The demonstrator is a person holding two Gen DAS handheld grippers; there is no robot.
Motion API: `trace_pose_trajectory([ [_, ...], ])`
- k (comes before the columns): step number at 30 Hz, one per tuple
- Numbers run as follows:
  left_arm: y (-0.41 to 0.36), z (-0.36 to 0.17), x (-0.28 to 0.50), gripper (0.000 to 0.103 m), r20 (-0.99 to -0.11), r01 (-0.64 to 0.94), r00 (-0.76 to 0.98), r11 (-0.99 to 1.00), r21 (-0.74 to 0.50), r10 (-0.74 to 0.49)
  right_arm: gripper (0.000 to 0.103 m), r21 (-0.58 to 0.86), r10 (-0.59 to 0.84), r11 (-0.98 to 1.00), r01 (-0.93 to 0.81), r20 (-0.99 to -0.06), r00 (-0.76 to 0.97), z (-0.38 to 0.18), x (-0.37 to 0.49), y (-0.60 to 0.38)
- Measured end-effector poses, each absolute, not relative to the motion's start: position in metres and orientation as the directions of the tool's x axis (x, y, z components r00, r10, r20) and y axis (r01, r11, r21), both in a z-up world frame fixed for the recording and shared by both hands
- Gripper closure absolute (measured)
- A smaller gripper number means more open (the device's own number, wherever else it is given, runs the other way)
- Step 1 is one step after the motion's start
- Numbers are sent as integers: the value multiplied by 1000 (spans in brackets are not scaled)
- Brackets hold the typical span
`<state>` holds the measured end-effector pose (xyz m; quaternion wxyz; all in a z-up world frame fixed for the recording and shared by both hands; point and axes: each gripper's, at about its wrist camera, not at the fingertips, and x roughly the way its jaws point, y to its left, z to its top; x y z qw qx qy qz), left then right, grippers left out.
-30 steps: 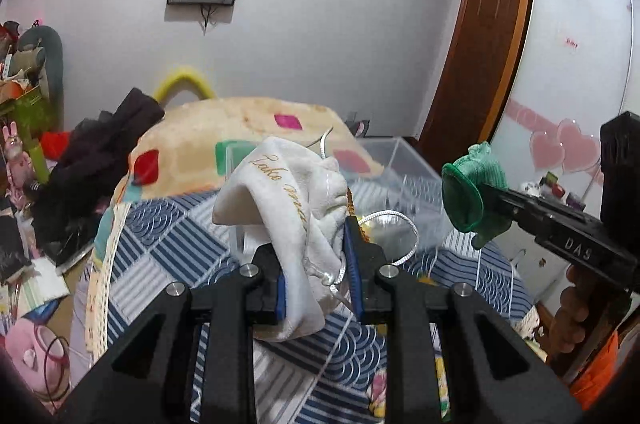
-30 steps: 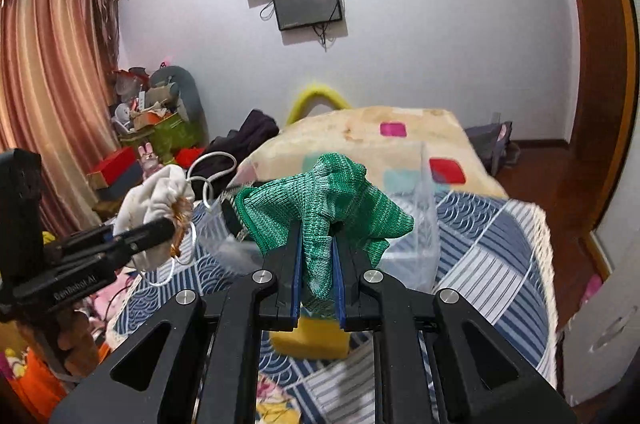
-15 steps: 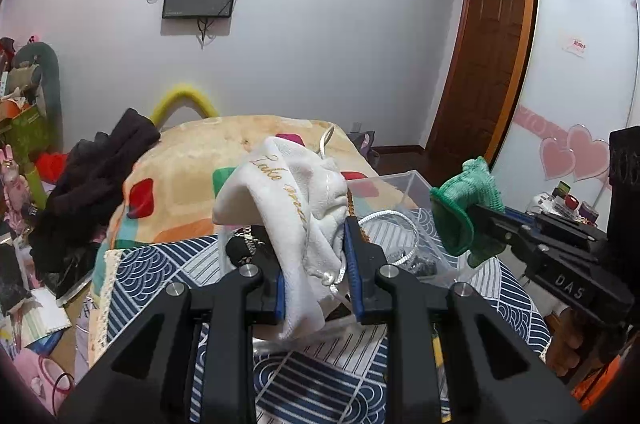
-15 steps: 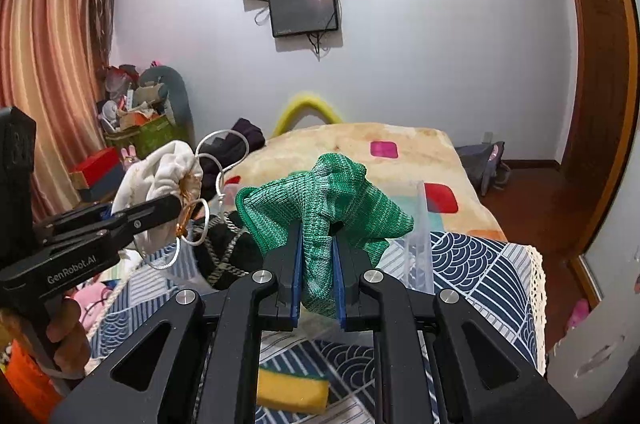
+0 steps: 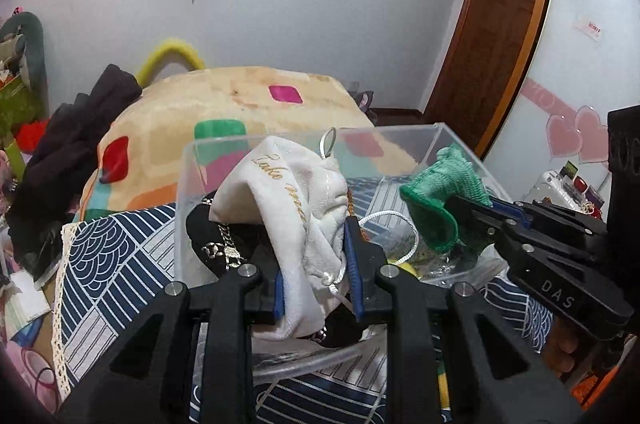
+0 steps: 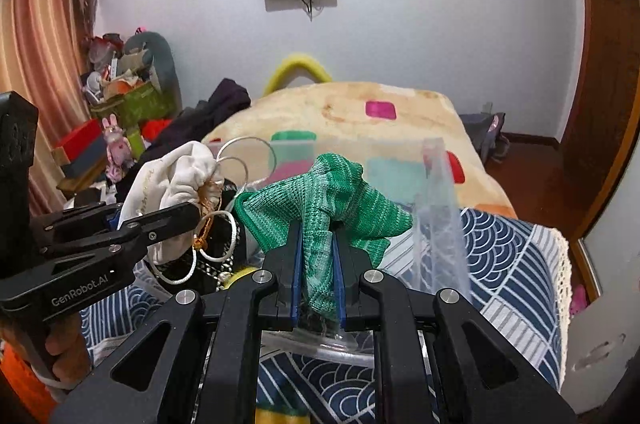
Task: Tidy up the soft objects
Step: 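Carry the pouch and green glove over the clear box and release both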
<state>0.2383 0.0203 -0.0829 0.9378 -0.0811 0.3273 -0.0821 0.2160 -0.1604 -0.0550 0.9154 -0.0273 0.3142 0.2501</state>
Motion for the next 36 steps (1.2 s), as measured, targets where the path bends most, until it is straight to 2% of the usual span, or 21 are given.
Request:
trace_pose_trajectory([
  [6, 20, -90, 240, 75, -612, 99, 765, 976, -195, -200, 89, 127, 439, 870, -477, -639, 631, -68, 223, -159],
  [8, 21, -89, 240, 65, -619, 92, 761, 977, -193, -194, 88, 115, 431, 872, -476, -643, 633, -67, 222, -159],
  [12, 25, -85, 234, 57, -613, 85, 766, 976, -201, -193, 87, 114, 432, 870, -479, -644, 631, -61, 219, -162],
  [14, 26, -79, 228, 48, -600, 74, 780, 979, -192, -177, 83, 115, 437, 868, -482, -637, 635, -56, 216, -164],
  [18, 31, -65, 216, 45, -572, 65, 803, 978, -196, -168, 73, 116, 448, 867, -485, -608, 655, -44, 207, -170],
  [21, 36, -55, 204, 38, -548, 64, 818, 976, -210, -172, 70, 106, 452, 866, -489, -588, 671, -36, 200, -173],
  [25, 44, -45, 186, 32, -525, 45, 837, 975, -216, -155, 55, 87, 455, 864, -496, -556, 696, -25, 186, -176],
  [28, 48, -45, 174, 30, -526, 33, 838, 976, -214, -144, 50, 59, 448, 865, -499, -539, 713, -21, 172, -175],
  [32, 48, -50, 158, 26, -537, 19, 835, 982, -190, -120, 36, 58, 452, 860, -507, -548, 704, -28, 157, -174],
  [36, 48, -62, 140, 22, -549, 14, 830, 987, -159, -100, 29, 87, 453, 860, -503, -585, 673, -47, 148, -175],
])
